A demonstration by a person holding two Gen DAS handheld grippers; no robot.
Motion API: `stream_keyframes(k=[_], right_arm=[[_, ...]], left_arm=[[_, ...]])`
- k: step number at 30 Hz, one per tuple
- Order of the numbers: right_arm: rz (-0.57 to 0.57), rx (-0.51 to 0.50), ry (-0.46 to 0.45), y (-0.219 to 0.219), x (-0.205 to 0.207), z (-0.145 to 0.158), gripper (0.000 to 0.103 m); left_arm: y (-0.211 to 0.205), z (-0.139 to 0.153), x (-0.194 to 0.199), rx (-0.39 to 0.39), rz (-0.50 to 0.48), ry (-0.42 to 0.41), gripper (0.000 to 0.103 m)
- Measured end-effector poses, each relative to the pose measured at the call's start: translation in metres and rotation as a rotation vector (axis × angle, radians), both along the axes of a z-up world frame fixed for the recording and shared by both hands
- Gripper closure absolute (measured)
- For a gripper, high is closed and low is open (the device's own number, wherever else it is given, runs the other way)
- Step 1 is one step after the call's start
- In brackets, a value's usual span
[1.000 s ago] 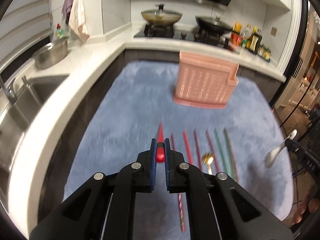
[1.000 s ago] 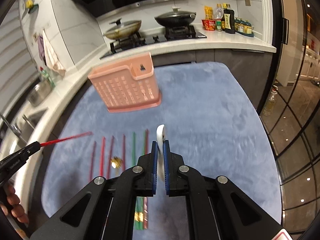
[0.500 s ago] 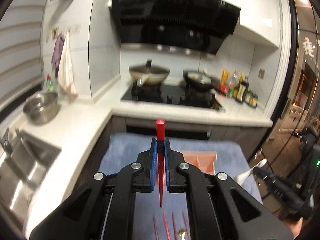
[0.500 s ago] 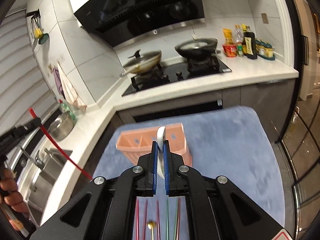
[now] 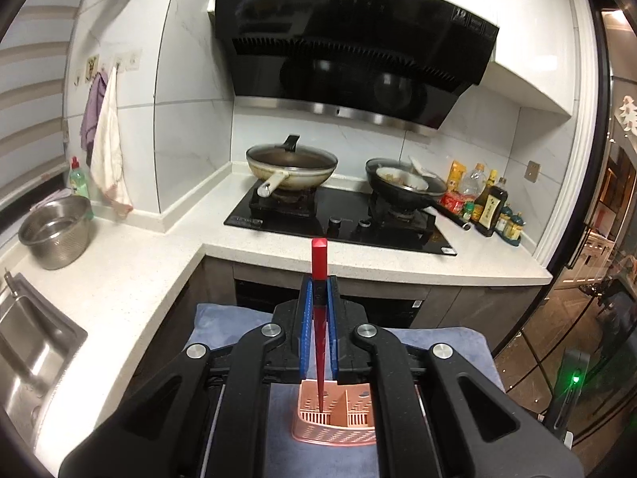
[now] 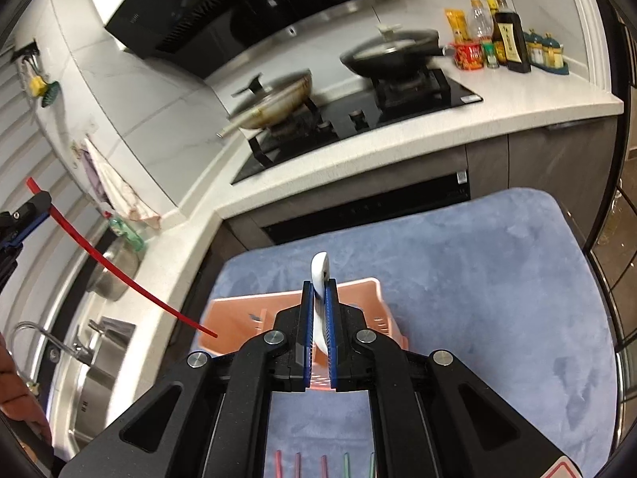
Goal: Organize utensils
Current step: 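Lift the red chopstick and white spoon and carry both over the pink holder, then open the left tool to drop the chopstick while the right tool drops the spoon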
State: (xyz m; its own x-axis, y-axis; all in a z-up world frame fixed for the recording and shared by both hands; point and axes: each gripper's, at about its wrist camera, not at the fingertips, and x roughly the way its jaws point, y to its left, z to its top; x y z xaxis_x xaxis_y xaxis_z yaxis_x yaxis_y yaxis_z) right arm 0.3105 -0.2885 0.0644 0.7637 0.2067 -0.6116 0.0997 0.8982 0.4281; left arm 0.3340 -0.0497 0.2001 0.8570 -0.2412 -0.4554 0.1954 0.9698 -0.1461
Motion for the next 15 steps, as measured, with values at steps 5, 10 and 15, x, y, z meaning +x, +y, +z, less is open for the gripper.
stream_keyframes(k=[5,10,15], right_arm=[[-0.004,-0.023,0.039,0.001,0.012,-0.021,0.097],[-0.008,-0.033,0.063,0.001,0.018,-0.034,0.093],[-0.027,-0.055,0.048,0.0,0.012,-0.03,0.091]], left_arm=[[0.0,-0.027,0.019,0.01,0.01,0.048,0.096],[0.005,-0.051,0.028,0.007,0.025,0.098,0.096],[0.017,-0.061,0.026,-0.004,0.054,0.125,0.087]])
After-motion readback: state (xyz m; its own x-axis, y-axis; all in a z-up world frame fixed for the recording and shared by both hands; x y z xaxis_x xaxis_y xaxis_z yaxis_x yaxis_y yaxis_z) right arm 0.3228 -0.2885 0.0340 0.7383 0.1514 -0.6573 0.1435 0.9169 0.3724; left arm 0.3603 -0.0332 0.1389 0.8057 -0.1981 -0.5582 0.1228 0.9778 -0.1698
